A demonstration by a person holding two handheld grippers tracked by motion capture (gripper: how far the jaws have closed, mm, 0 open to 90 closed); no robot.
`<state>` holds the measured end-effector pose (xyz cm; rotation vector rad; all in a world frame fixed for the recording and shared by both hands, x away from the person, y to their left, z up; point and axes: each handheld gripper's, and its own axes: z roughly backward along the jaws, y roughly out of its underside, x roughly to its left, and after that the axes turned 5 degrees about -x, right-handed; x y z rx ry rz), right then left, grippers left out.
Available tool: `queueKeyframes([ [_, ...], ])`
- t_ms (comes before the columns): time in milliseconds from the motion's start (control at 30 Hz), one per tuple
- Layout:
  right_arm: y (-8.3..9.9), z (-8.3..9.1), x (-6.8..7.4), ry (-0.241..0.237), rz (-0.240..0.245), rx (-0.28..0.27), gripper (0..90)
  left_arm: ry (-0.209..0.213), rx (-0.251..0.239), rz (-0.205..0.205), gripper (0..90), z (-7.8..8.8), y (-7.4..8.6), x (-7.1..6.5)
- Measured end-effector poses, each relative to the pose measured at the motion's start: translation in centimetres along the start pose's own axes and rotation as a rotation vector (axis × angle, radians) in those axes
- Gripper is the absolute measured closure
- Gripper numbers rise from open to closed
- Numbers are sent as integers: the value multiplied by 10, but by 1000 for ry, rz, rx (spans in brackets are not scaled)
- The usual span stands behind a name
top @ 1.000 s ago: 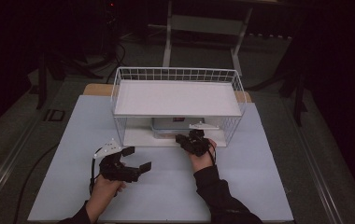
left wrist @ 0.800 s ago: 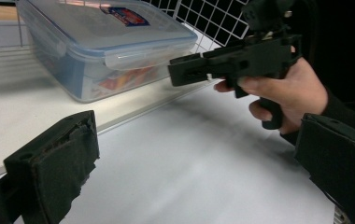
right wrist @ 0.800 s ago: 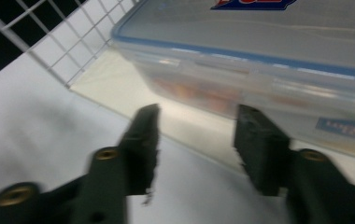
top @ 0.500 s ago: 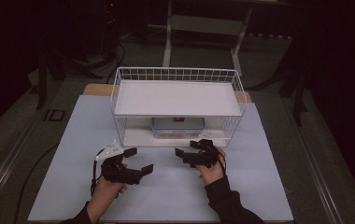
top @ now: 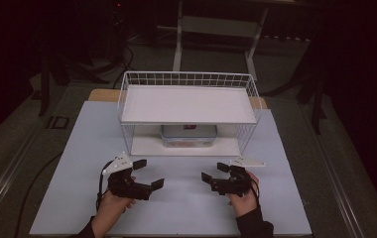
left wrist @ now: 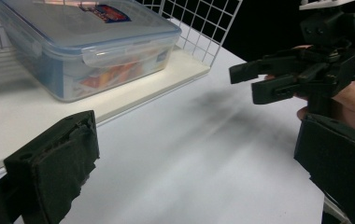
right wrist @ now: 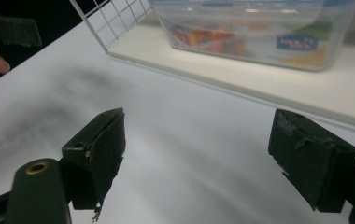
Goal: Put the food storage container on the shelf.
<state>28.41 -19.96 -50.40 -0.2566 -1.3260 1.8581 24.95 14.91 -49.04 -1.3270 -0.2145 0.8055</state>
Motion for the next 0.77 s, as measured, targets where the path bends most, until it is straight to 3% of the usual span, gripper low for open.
queueKeyframes([
  [300,17,26,-1,33,36,9,184,8,12,-10,0,-1,3,-2],
  [367,21,31,-2,34,21,6,185,9,9,-14,0,-1,3,-2],
  [767,27,33,-8,58,33,22,185,12,11,-27,0,-2,5,-3],
])
